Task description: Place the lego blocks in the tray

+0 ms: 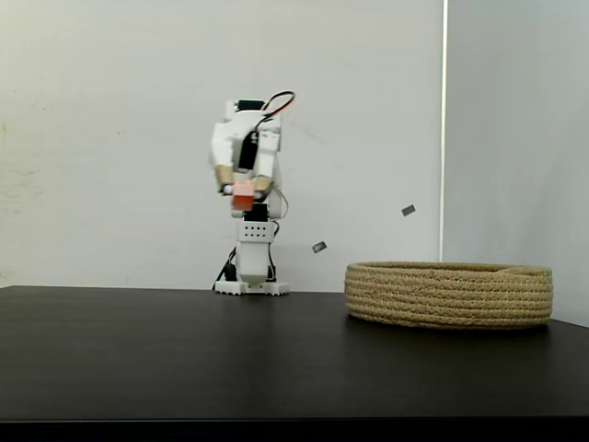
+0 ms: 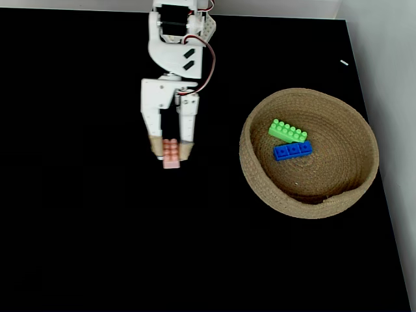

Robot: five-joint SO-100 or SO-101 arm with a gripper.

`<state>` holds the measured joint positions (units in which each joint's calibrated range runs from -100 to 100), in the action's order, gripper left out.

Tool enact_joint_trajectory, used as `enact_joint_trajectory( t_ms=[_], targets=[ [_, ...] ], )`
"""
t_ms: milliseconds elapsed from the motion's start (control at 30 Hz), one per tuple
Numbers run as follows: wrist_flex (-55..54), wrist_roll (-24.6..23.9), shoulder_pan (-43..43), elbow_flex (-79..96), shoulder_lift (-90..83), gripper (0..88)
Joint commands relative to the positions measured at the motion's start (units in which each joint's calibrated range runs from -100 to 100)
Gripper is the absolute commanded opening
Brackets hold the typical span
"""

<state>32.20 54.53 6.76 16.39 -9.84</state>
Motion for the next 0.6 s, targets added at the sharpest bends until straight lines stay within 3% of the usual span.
enact_joint_trajectory(
  t_ms=[0, 333, 433, 567],
  targets=[
    [-0.25, -2.0, -10.72, -2.58, -6.67, 0.0],
    [-6.5, -3.47, -28.36, 6.72, -7.7, 2.0],
    [-6.83, -2.88, -29.76, 9.55, -8.3, 28.5],
    [-6.83, -3.32, -28.85, 11.1, -10.2, 35.1]
  ],
)
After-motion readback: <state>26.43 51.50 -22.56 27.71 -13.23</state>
